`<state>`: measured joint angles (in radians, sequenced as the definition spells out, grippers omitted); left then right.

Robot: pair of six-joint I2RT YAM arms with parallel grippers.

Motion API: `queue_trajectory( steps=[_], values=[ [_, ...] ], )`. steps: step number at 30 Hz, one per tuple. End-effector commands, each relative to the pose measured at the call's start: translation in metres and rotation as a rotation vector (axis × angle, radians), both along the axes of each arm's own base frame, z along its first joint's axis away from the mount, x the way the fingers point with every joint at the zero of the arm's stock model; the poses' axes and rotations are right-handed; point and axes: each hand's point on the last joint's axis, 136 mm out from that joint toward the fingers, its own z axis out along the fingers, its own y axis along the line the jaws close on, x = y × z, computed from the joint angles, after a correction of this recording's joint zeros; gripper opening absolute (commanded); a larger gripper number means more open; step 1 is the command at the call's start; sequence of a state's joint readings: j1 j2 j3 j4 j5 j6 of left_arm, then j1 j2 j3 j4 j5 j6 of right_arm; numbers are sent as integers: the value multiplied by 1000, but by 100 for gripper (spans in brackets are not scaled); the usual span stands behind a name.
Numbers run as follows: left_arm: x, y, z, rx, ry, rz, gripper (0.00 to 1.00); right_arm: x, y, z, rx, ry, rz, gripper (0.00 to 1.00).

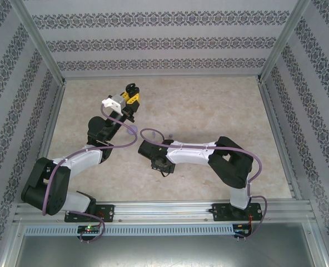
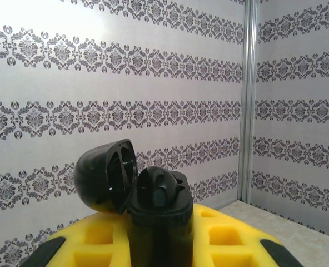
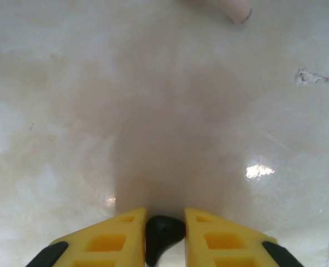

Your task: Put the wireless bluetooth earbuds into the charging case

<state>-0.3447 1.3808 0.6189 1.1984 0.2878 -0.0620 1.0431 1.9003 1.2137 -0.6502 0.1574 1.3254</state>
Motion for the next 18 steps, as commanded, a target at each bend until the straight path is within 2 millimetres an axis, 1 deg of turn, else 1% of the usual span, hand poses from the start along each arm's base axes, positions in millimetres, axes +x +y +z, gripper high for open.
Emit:
queue_trajectory(
  steps=[1,5,10,13,16,18],
  values=[
    [-9,4,19,-31,-62,-22,0,12,-3,4,7,-70,17,20],
    [-10,2,18,-27,-58,-35,0,18,-6,17,24,-130,36,18],
    [-16,-2,23,-18,-63,-71,0,28,-15,43,44,-244,50,18],
    [-21,-7,26,-2,-67,-104,0,38,-24,67,62,-321,59,18],
    [-28,-13,30,24,-74,-148,0,52,-32,100,98,-408,82,18],
    [-33,-17,32,39,-76,-178,0,63,-40,125,123,-470,100,18]
  ],
)
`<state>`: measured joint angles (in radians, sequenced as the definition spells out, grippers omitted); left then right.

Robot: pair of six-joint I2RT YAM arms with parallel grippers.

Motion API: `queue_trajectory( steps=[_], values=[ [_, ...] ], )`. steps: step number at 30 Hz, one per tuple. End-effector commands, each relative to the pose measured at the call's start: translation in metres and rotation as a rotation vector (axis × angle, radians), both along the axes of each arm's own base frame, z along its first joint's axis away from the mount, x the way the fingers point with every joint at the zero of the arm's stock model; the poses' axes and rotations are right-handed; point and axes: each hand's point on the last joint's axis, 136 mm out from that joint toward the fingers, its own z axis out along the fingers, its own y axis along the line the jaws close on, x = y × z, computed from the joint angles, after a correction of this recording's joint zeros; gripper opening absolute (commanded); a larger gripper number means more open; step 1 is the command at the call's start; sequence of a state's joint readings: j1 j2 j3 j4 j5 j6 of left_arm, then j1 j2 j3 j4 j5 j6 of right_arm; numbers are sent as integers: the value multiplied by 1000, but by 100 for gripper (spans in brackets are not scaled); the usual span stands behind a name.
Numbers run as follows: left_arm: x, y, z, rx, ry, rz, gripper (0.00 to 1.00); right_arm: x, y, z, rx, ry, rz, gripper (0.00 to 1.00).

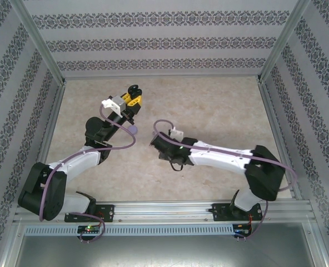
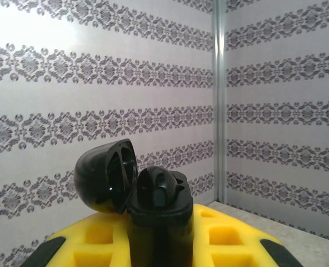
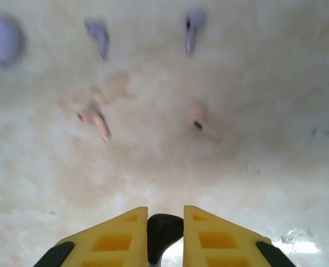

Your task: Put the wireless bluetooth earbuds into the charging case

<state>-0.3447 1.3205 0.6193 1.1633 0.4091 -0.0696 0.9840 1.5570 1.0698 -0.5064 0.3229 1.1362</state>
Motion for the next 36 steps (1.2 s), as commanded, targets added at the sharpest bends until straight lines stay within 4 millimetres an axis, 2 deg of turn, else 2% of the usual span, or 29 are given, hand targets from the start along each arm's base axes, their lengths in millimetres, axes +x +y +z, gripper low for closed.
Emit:
queue_trajectory(
  steps=[1,7,11,16,20,23,27,32,36],
  values=[
    [-14,-5,19,18,-44,-74,0,25,-18,44,0,-163,30,18],
    [-23,-18,23,41,-50,-165,0,59,-36,135,107,-344,95,19],
    [-26,-28,20,63,-49,-222,0,74,-41,190,169,-451,155,19],
    [-34,-45,13,115,-50,-298,0,81,-37,254,229,-587,247,19],
    [-39,-60,7,167,-45,-355,0,79,-24,288,272,-666,350,19],
    [-39,-67,6,185,-39,-371,0,74,-12,305,307,-710,431,19],
    [-37,-71,6,179,-36,-381,0,67,-1,314,346,-745,497,19],
    [-31,-74,4,162,-24,-381,0,60,6,315,365,-764,532,20],
    [-28,-76,4,149,-19,-389,0,59,13,309,356,-756,543,20]
  ],
)
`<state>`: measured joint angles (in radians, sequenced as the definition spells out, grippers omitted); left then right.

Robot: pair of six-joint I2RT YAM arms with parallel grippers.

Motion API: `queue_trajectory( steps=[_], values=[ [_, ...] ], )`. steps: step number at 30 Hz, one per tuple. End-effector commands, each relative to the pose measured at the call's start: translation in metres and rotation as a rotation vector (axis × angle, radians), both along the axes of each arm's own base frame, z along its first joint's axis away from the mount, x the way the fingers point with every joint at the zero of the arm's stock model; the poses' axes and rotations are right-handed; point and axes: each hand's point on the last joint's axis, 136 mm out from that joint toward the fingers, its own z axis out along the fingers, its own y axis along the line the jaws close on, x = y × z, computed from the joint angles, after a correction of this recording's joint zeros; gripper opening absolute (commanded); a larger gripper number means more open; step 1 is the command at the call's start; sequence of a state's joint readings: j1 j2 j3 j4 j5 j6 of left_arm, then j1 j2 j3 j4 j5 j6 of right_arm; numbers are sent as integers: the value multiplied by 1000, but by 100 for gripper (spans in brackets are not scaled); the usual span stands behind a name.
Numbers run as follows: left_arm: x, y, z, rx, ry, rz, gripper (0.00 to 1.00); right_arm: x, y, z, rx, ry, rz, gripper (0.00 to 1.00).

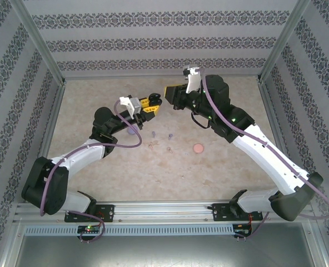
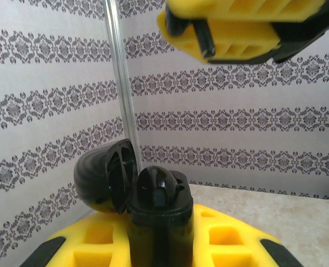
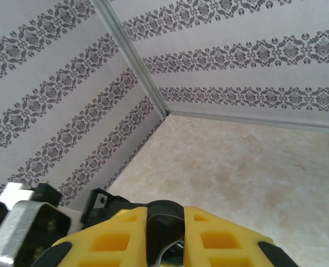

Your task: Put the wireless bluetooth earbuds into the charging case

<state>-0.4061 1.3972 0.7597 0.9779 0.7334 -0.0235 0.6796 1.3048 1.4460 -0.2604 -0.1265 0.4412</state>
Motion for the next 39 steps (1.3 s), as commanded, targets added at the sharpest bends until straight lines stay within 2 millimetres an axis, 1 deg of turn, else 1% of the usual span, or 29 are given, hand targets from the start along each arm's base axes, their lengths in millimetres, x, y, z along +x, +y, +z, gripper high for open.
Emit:
queue_trajectory(
  steps=[1,9,16,24,32,39],
  values=[
    [-5,-7,19,-30,-50,-38,0,-5,11,3,1,-38,41,20],
    [-5,-9,22,-39,-57,-43,0,2,19,-14,-34,-8,3,20],
    [-8,-8,24,-42,-65,-44,0,10,20,-32,-64,22,-34,19],
    [-12,-5,26,-39,-75,-39,0,16,24,-43,-74,49,-39,18],
    [-15,-4,27,-39,-87,-35,0,17,27,-56,-85,78,-36,17],
    [-16,-3,29,-39,-95,-33,0,20,24,-65,-103,91,-57,16]
  ],
)
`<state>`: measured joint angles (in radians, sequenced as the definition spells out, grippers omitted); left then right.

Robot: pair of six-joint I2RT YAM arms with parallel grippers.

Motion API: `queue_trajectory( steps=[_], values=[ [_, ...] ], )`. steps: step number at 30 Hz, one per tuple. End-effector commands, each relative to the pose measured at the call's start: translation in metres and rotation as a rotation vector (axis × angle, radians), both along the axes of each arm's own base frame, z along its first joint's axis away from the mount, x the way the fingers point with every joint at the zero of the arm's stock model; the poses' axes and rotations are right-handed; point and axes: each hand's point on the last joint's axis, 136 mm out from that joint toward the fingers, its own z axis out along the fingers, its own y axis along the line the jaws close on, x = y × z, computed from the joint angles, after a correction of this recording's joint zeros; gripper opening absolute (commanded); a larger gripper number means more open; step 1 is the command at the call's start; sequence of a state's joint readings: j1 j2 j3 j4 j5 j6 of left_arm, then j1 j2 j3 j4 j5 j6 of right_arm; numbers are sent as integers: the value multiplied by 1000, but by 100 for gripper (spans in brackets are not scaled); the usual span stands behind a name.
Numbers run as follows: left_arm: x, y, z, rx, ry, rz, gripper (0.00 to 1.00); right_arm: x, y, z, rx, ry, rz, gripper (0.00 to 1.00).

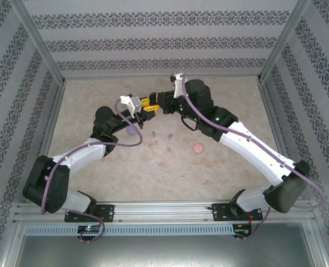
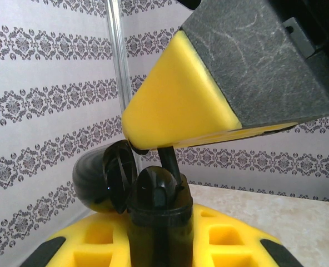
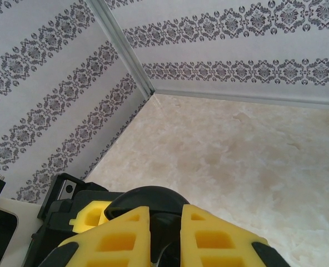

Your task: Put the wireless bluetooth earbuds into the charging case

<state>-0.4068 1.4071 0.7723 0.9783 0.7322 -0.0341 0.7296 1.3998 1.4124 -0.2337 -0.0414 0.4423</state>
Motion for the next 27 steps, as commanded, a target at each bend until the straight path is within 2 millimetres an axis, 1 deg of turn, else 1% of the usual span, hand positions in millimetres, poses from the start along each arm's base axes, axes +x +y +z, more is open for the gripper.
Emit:
queue_trajectory(
  steps=[1,4,9,13,18,21,22,23,25,27],
  values=[
    [-19,-2,27,-33,-102,-30,0,3,0,-16,-22,28,-25,15],
    [-19,-2,28,-34,-103,-29,0,3,2,-18,-28,30,-15,15],
    [-16,-1,27,-35,-99,-16,0,-3,12,-20,-72,15,21,13],
    [-16,0,28,-37,-100,-12,0,-7,18,-28,-118,15,29,13],
    [-15,0,26,-37,-97,-5,0,-9,22,-36,-150,24,32,12],
    [-14,0,26,-36,-95,-6,0,-10,22,-38,-148,33,28,13],
    [-14,0,26,-35,-94,-6,0,-9,21,-37,-144,34,24,16],
    [-14,0,26,-35,-94,-6,0,-8,19,-35,-139,34,14,21],
    [-13,-1,24,-32,-89,-6,0,-6,15,-27,-116,33,-6,29],
    [-13,-2,23,-31,-85,-8,0,-3,8,-17,-84,30,-32,42]
  ],
)
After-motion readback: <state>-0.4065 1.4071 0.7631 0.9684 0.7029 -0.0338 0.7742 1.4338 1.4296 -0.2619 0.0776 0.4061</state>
